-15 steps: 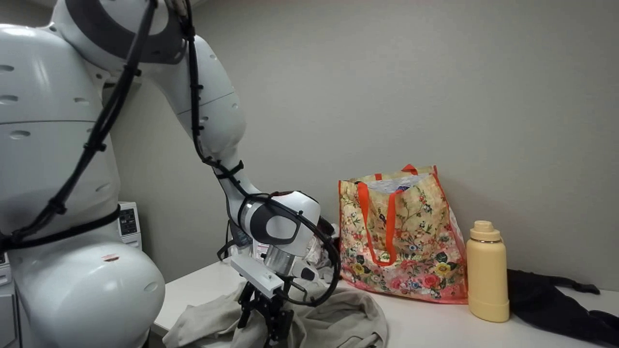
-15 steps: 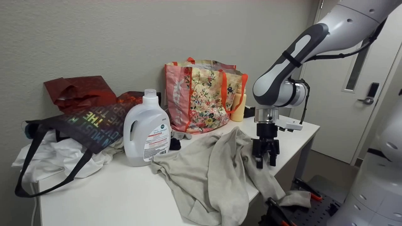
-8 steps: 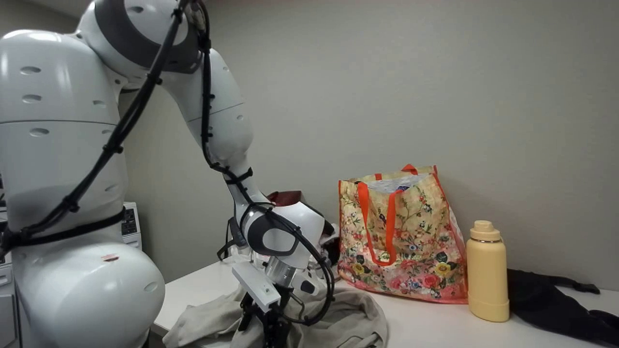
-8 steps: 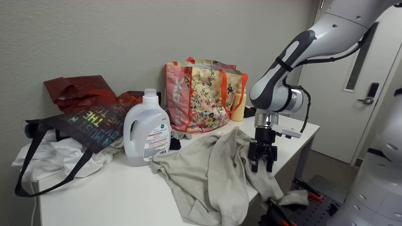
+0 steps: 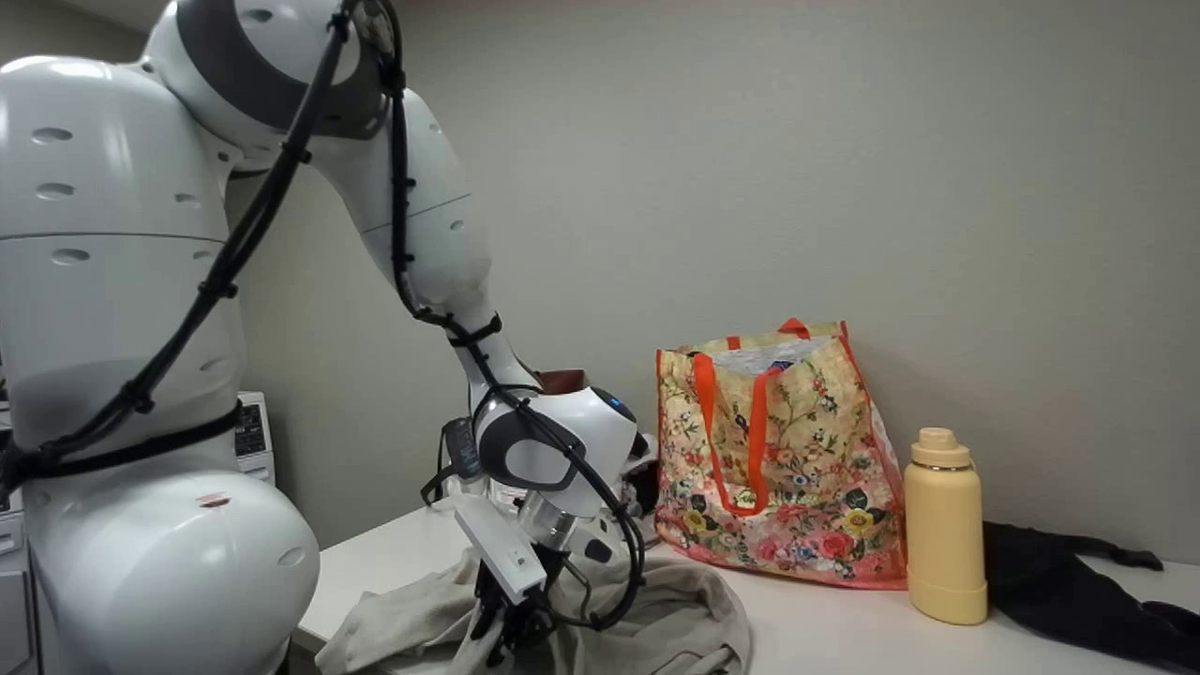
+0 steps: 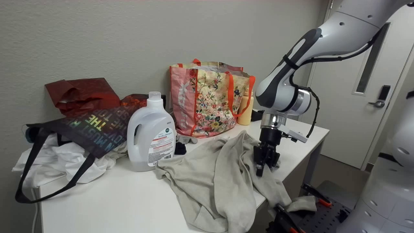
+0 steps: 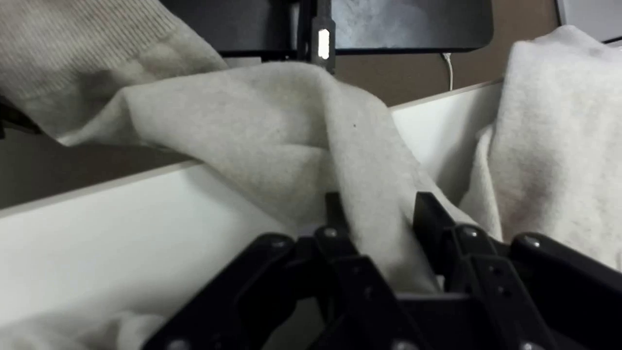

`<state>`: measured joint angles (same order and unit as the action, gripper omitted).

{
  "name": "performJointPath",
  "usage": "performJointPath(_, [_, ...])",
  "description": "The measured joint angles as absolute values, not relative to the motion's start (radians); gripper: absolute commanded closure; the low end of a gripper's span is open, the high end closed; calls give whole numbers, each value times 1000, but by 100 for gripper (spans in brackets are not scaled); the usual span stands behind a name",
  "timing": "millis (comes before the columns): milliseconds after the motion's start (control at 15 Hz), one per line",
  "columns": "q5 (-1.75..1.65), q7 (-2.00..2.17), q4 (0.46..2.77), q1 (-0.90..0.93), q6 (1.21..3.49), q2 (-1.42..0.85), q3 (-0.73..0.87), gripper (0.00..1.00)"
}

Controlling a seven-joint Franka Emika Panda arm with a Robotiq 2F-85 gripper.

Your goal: Fold the shirt

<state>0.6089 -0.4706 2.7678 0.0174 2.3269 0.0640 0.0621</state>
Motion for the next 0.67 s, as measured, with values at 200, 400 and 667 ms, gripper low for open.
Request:
performJointPath(200, [607, -472, 2769, 18, 2250, 156, 62, 100])
performJointPath(400, [592, -471, 2772, 19, 2160, 278, 63, 99])
performJointPath(667, [594, -471, 2766, 29, 2072, 429, 68, 99])
